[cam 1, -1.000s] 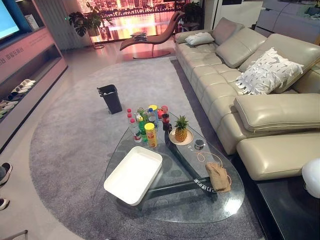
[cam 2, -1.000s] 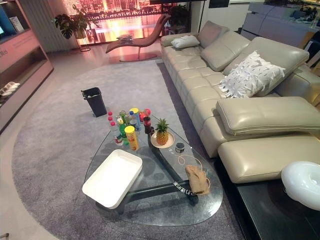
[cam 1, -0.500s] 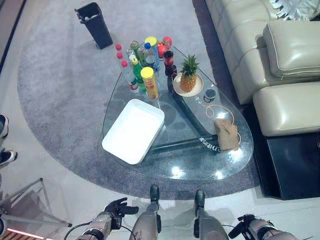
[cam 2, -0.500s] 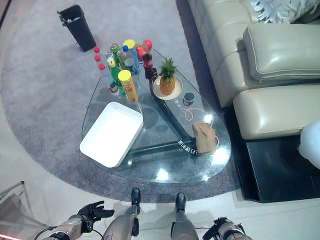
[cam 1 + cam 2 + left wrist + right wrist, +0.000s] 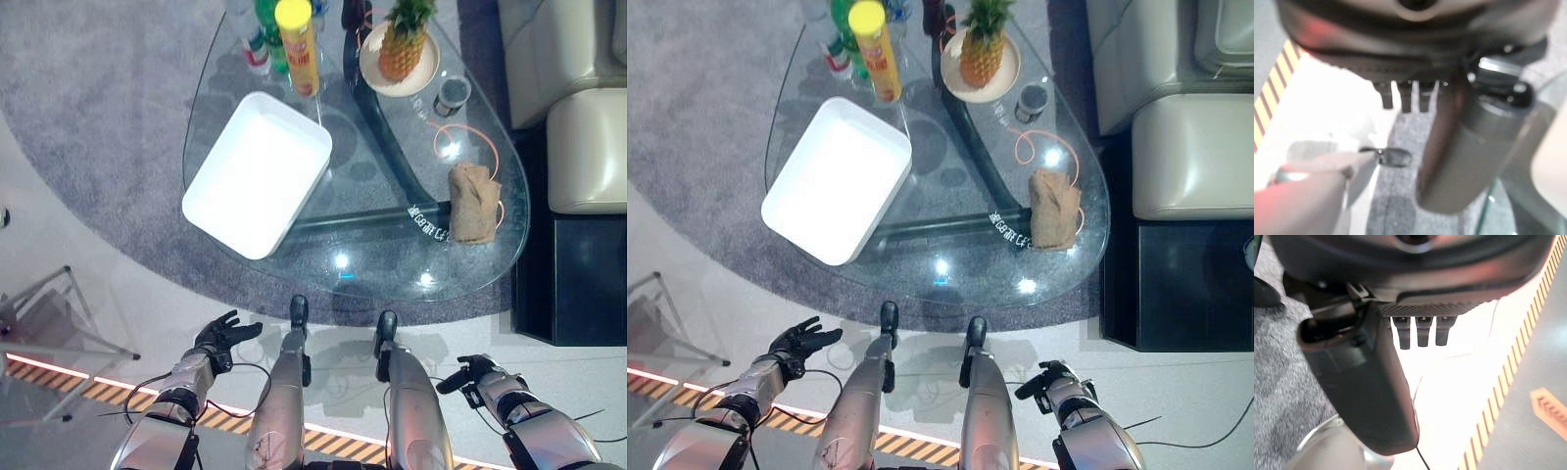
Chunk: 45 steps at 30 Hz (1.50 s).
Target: Wipe the table with a cloth and put it in the basket.
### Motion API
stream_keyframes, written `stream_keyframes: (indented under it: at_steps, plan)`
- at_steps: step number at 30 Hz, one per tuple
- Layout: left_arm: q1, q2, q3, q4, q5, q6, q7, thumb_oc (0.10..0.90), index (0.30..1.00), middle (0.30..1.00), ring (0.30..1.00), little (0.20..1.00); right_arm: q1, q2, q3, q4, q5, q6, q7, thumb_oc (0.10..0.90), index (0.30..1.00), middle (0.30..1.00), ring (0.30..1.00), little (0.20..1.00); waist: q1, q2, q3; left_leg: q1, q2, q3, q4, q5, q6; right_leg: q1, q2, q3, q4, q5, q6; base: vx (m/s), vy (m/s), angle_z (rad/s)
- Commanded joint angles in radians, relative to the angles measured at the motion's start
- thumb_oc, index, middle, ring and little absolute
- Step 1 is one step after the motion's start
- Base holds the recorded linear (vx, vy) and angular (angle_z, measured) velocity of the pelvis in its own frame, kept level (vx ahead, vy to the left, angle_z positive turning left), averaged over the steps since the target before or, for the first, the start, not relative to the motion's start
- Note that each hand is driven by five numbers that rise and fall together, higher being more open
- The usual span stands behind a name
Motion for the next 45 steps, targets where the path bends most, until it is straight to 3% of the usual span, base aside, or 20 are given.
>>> stream_keyframes:
  at_steps: [1,3,6,12,19,24,26,33,39,45]
  plan:
    - [0.036,0.015,0.005,-0.001,0.015,-0.003,0.023,0.8,0.9,0.9,0.9,0.9,0.048,-0.056,-0.013,-0.022,0.075,-0.052,-0.145,0.8,0.9,0.9,0.9,0.9,-0.021,-0.021,-0.015,-0.088,-0.063,-0.003,0.209,-0.092,0.047,-0.02,0.04,0.024,-0.092,0.135,0.017,-0.03,-0.028,-0.04]
    - [0.021,0.015,-0.006,0.0,0.008,-0.004,0.028,0.8,0.9,0.9,0.9,0.9,0.016,-0.074,-0.047,-0.063,0.086,-0.152,-0.277,0.8,0.9,0.9,0.9,0.9,-0.028,-0.019,-0.004,-0.143,-0.052,0.005,0.276,-0.114,0.051,-0.077,0.044,0.024,-0.031,0.118,0.013,-0.01,-0.015,-0.02]
    - [0.017,0.014,-0.015,-0.007,0.001,-0.013,0.038,0.8,0.9,0.9,0.9,0.9,0.002,-0.084,-0.064,-0.103,0.077,-0.219,-0.356,0.8,0.9,0.9,0.9,0.9,-0.031,-0.016,0.004,-0.187,-0.044,0.009,0.319,-0.129,0.053,-0.125,0.041,0.023,0.014,0.105,0.009,0.0,-0.006,-0.04]
    - [0.023,0.018,-0.024,-0.007,0.005,-0.047,0.036,0.8,0.9,0.9,0.9,0.9,-0.014,-0.096,-0.084,-0.142,0.054,-0.286,-0.474,0.8,0.9,0.9,0.9,0.9,-0.031,-0.008,0.011,-0.257,-0.042,0.002,0.392,-0.159,0.06,-0.195,0.034,0.029,0.085,0.085,0.003,0.03,-0.019,-0.07]
    - [0.024,0.02,-0.032,-0.01,0.008,-0.064,0.028,0.8,0.9,0.9,0.9,0.9,-0.021,-0.096,-0.085,-0.133,0.065,-0.306,-0.485,0.8,0.9,0.9,0.9,0.9,-0.032,-0.001,0.015,-0.28,-0.045,0.0,0.41,-0.165,0.062,-0.219,0.033,0.031,0.099,0.086,0.001,0.0,-0.003,-0.01]
    - [0.012,0.026,-0.04,-0.003,0.012,-0.06,0.023,0.8,0.9,0.9,0.9,0.9,-0.043,-0.111,-0.097,-0.094,0.162,-0.285,-0.459,0.8,0.9,0.9,0.9,0.9,-0.029,0.003,0.018,-0.286,-0.045,0.001,0.406,-0.159,0.06,-0.225,0.032,0.029,0.095,0.093,-0.003,0.0,0.0,0.0]
    - [0.013,0.027,-0.042,0.0,0.017,-0.059,0.019,0.8,0.9,0.9,0.9,0.9,-0.053,-0.129,-0.133,-0.08,0.278,-0.32,-0.478,0.8,0.9,0.9,0.9,0.9,-0.025,0.004,0.018,-0.286,-0.042,0.001,0.413,-0.162,0.058,-0.223,0.028,0.026,0.099,0.093,-0.002,0.0,0.0,0.0]
    - [0.029,0.04,-0.06,0.02,0.02,-0.076,0.011,0.8,0.9,0.9,0.9,0.9,-0.094,-0.214,-0.243,-0.101,0.389,-0.455,-0.648,0.8,0.9,0.9,0.9,0.9,-0.014,-0.004,0.018,-0.27,-0.034,0.003,0.406,-0.167,0.055,-0.208,0.021,0.011,0.091,0.098,0.001,0.01,-0.025,0.0]
    - [0.03,0.04,-0.077,0.024,0.013,-0.088,0.012,0.8,0.9,0.9,0.9,0.9,-0.147,-0.265,-0.296,-0.234,0.367,-0.585,-0.836,0.8,0.9,0.9,0.9,0.9,-0.018,-0.008,0.018,-0.261,-0.036,0.001,0.381,-0.164,0.053,-0.203,0.027,0.007,0.069,0.104,0.002,0.0,-0.006,0.0]
    - [0.03,0.045,-0.084,0.013,-0.007,-0.091,0.017,0.8,0.9,0.9,0.9,0.9,-0.175,-0.29,-0.292,-0.353,0.328,-0.662,-0.911,0.8,0.9,0.9,0.9,0.9,-0.024,-0.006,0.018,-0.251,-0.04,0.005,0.361,-0.161,0.052,-0.194,0.026,0.002,0.048,0.107,0.003,-0.01,0.012,0.0]
